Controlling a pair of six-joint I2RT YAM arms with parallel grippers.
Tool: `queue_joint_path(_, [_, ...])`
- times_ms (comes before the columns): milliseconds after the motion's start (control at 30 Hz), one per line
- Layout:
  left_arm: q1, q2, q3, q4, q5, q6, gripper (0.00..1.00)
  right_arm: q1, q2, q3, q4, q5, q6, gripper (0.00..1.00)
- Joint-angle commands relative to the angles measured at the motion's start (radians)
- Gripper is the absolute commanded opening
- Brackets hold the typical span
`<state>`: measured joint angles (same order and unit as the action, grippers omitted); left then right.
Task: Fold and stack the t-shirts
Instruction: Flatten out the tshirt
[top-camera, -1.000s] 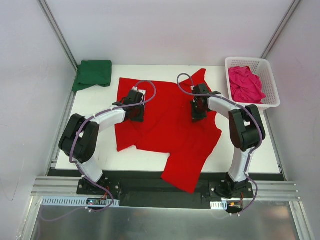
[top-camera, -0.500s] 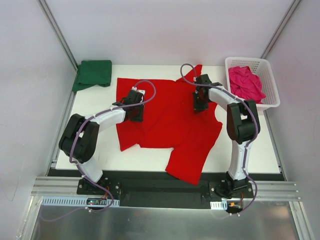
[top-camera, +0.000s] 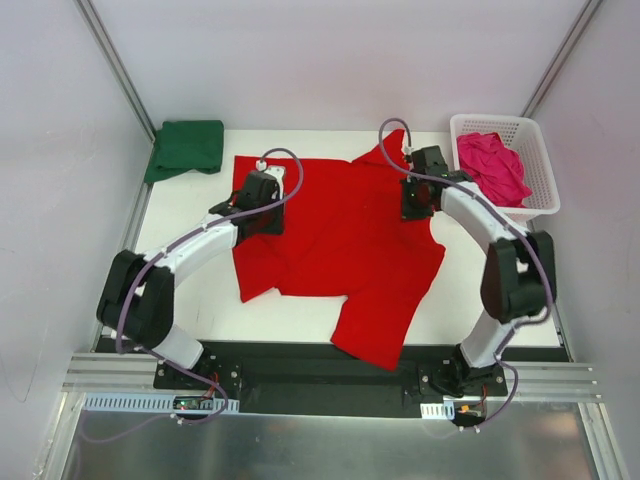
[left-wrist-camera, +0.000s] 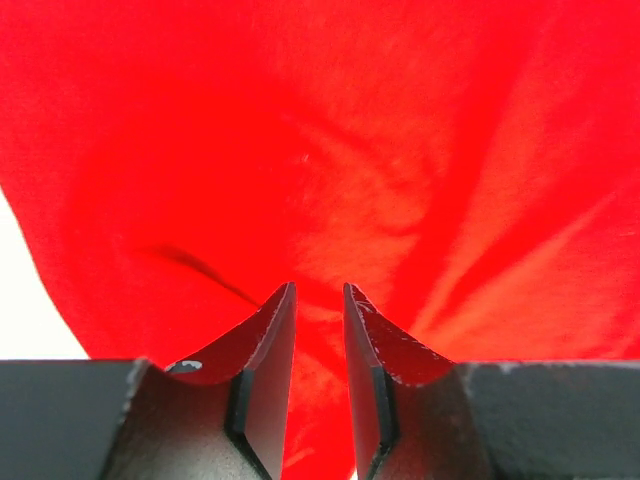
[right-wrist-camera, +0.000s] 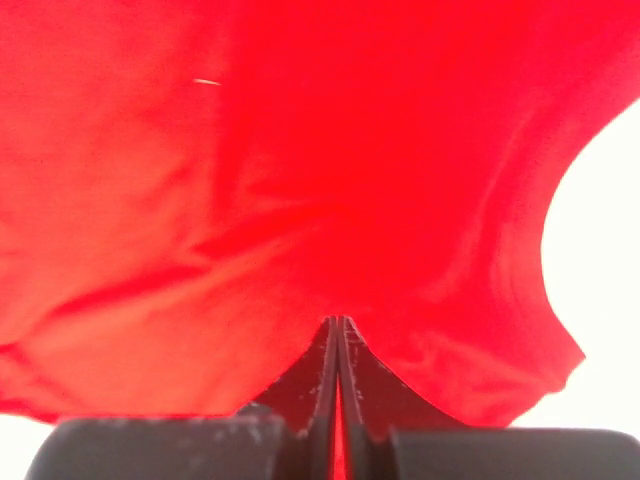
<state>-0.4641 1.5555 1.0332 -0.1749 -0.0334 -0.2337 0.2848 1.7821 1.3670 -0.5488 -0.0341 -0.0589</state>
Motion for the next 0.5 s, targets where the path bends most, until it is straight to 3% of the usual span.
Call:
queue_joint_path(0, [0.001,-0.107,-0.021,-0.003,0.01,0.02,0.26,0.014,-0.2,-0.057,-0.022,-0.009,0.025,0.01])
queue_joint_path(333, [0.002,-0.094,-0.064,-0.002,0.018,0.002,0.25,0.161,-0.314,-0.318,0.018,0.028,0.105,0.01])
queue_joint_path(467, [0.001,-0.042,-0.052,-0.002,0.024,-0.001,0.24,0.168,-0.308,-0.388,0.079,0.026,0.146,0.02])
